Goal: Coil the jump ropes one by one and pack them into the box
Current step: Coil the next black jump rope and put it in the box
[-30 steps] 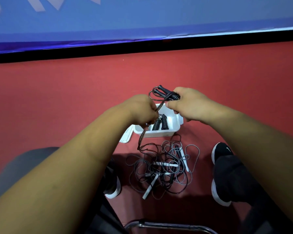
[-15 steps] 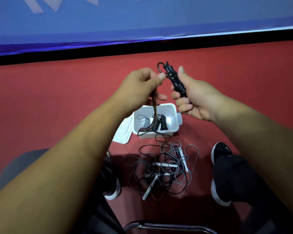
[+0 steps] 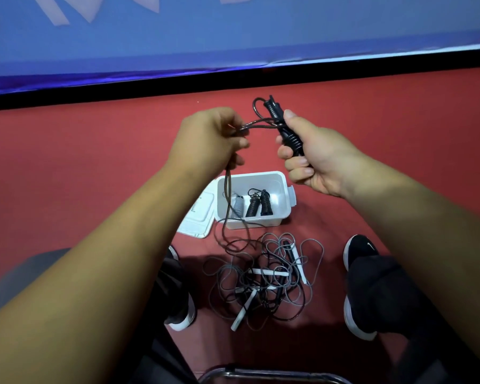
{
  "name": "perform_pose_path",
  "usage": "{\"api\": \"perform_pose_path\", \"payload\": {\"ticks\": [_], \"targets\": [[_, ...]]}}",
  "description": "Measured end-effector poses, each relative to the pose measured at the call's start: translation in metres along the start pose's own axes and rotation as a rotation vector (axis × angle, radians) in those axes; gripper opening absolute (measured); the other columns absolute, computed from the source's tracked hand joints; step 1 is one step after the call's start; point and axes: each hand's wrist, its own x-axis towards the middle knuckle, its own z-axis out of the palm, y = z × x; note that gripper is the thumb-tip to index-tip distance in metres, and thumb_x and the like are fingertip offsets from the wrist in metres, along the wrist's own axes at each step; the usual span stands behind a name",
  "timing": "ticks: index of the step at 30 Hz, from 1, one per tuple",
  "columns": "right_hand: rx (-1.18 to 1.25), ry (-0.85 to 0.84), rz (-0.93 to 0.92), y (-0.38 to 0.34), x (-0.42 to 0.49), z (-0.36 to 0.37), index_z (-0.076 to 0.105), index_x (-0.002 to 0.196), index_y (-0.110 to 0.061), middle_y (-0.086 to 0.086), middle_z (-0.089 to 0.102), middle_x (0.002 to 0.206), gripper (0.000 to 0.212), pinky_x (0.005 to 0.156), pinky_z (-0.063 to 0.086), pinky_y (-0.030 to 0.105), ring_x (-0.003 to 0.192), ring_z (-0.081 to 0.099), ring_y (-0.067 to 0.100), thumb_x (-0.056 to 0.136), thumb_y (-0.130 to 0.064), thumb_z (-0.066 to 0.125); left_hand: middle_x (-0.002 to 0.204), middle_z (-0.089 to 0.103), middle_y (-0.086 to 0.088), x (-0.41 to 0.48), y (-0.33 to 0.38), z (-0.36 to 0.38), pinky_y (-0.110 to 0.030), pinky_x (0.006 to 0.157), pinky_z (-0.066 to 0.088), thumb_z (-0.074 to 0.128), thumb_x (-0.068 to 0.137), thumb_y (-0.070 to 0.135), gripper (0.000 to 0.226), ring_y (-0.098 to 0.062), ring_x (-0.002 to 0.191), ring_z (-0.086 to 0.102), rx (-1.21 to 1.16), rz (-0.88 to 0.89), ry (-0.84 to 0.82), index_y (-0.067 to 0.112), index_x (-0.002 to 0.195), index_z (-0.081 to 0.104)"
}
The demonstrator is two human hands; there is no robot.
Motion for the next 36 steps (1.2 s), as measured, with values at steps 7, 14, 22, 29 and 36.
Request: {"api": "perform_pose_path", "payload": {"ticks": [7, 14, 22, 29, 36], "targets": [[-0.045, 0.095, -0.039, 0.007, 0.008, 0.003, 0.058, 0.098, -0.015, 0.0, 0.051, 0.064, 0.039, 0.04, 0.018, 0.02, 0.047, 0.026, 0.01, 0.104, -0.053, 0.062, 0.081, 0.074, 0.004, 0.001, 0.004, 0.0, -0.035, 0.068, 0.059, 0.071, 0.095, 0.008, 0.008, -0.009, 0.061, 0.067, 0.208, 0.135, 0.036, 0.015, 0.097, 0.067], [-0.051, 0.126, -0.078, 0.002, 0.007, 0.005, 0.057, 0.098, -0.014, 0.001, 0.05, 0.065, 0.032, 0.043, 0.014, 0.021, 0.049, 0.025, 0.011, 0.105, -0.045, 0.062, 0.091, 0.078, 0.002, -0.002, -0.002, -0.013, -0.021, 0.059, 0.04, 0.059, 0.106, 0.022, 0.014, -0.003, 0.059, 0.047, 0.151, 0.131, -0.137, 0.014, 0.1, 0.069], [-0.009, -0.003, -0.083, 0.001, -0.002, 0.012, 0.053, 0.093, -0.021, 0.002, 0.046, 0.068, 0.028, 0.039, 0.015, 0.022, 0.054, 0.018, 0.012, 0.099, -0.041, 0.071, 0.074, 0.074, 0.006, 0.006, -0.016, -0.015, -0.022, 0.061, 0.048, 0.084, 0.088, 0.021, 0.008, -0.008, 0.064, 0.062, 0.458, 0.018, -0.163, 0.018, 0.089, 0.076], [0.002, -0.087, -0.087, -0.001, -0.006, 0.011, 0.05, 0.103, -0.022, 0.001, 0.045, 0.07, 0.024, 0.04, 0.012, 0.021, 0.059, 0.013, 0.013, 0.101, -0.034, 0.071, 0.074, 0.063, -0.018, -0.001, -0.013, 0.009, -0.041, 0.054, 0.062, 0.049, 0.111, 0.029, 0.03, -0.034, 0.059, 0.075, 0.304, -0.211, -0.293, 0.005, 0.104, 0.066], [0.13, 0.003, -0.062, -0.008, -0.001, 0.0, 0.043, 0.095, -0.02, 0.0, 0.046, 0.071, 0.02, 0.035, 0.016, 0.02, 0.05, 0.02, 0.008, 0.102, -0.03, 0.059, 0.097, 0.077, -0.012, 0.009, -0.022, -0.006, -0.039, 0.079, 0.054, 0.047, 0.111, 0.013, 0.025, -0.019, 0.084, 0.073, 0.112, -0.143, -0.407, 0.001, 0.107, 0.069]]}}
